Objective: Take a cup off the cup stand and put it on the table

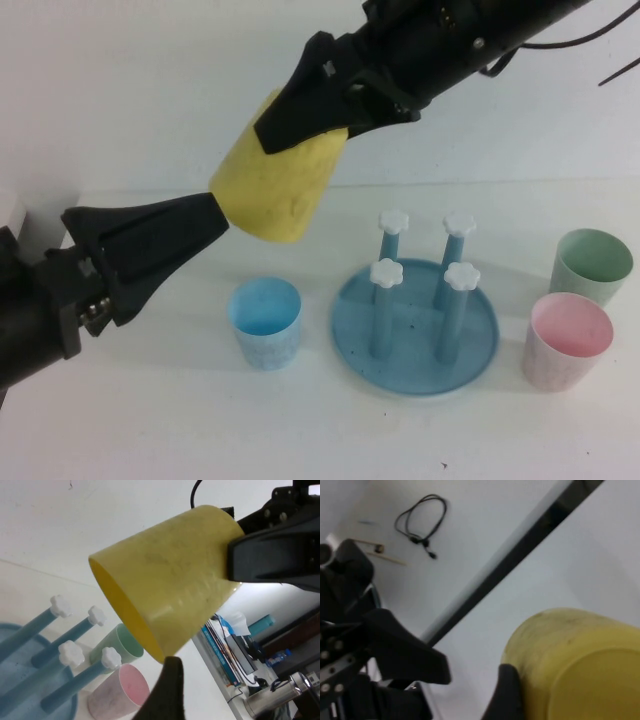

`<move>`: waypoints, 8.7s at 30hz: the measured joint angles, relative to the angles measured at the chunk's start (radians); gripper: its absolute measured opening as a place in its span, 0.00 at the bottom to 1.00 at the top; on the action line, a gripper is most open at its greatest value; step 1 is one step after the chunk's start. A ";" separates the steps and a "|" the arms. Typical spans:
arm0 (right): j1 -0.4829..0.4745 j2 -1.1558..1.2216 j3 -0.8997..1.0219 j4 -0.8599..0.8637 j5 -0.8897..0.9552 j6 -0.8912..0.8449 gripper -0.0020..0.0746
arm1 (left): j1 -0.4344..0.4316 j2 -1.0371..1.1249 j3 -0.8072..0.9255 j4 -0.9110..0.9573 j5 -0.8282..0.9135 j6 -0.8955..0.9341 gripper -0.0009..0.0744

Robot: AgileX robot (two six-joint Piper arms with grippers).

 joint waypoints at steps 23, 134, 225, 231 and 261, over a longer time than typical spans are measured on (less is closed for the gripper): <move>0.076 0.004 0.046 0.295 -0.043 -0.170 0.77 | 0.000 0.000 0.000 -0.007 -0.046 0.045 0.35; 0.072 -0.992 1.092 -0.802 -0.208 0.051 0.03 | -0.334 0.378 -0.297 1.198 0.238 -0.607 0.02; 0.072 -1.445 1.603 -0.752 -0.502 0.027 0.02 | -0.495 0.163 -0.498 1.337 -0.073 -0.417 0.01; 0.072 -1.445 1.603 -0.752 -0.502 0.027 0.02 | -0.475 0.052 -0.487 1.428 -0.079 -0.397 0.01; 0.072 -1.445 1.603 -0.752 -0.502 0.027 0.02 | -0.040 -0.860 0.599 1.212 -0.530 -0.395 0.01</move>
